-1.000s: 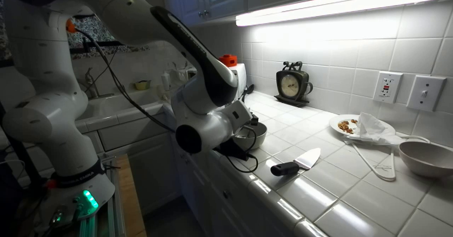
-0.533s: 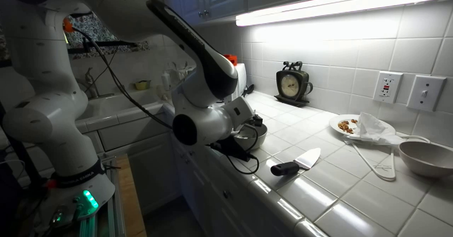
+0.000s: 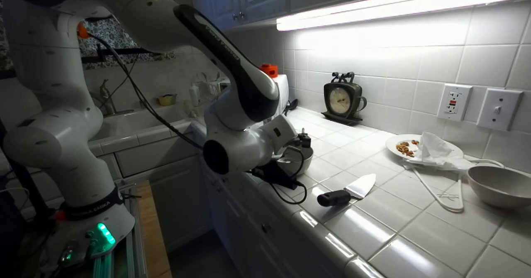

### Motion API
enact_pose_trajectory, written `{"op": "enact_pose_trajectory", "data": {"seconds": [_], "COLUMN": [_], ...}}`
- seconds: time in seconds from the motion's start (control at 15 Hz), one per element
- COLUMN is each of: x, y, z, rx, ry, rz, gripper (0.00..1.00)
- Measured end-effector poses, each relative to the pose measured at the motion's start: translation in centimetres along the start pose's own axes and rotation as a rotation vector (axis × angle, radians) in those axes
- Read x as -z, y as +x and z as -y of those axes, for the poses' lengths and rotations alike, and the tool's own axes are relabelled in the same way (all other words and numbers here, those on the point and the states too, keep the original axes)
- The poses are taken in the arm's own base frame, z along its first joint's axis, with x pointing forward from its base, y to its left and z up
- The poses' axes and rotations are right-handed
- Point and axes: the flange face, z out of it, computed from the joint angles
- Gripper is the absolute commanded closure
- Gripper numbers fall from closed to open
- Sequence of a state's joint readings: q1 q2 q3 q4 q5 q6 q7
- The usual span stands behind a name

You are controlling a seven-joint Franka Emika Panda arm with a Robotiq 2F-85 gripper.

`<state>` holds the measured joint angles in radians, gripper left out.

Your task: Use the spoon to stir up the contents in the bowl

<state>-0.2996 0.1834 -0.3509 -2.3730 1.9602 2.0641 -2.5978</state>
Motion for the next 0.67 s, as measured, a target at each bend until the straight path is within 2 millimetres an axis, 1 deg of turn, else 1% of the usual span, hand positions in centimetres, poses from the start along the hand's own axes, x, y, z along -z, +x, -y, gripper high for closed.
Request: {"op": "enact_pose_trajectory", "data": {"seconds": [0.33,0.67], "x": [-1.1,-1.5], "y": [-0.5,-0.7], "z": [0.5,0.8], "rx": [-0.017,-0.063], "ry": [0.029,0.057], "rz": [-0.059,-0.076], "gripper": [0.99,0.99]}}
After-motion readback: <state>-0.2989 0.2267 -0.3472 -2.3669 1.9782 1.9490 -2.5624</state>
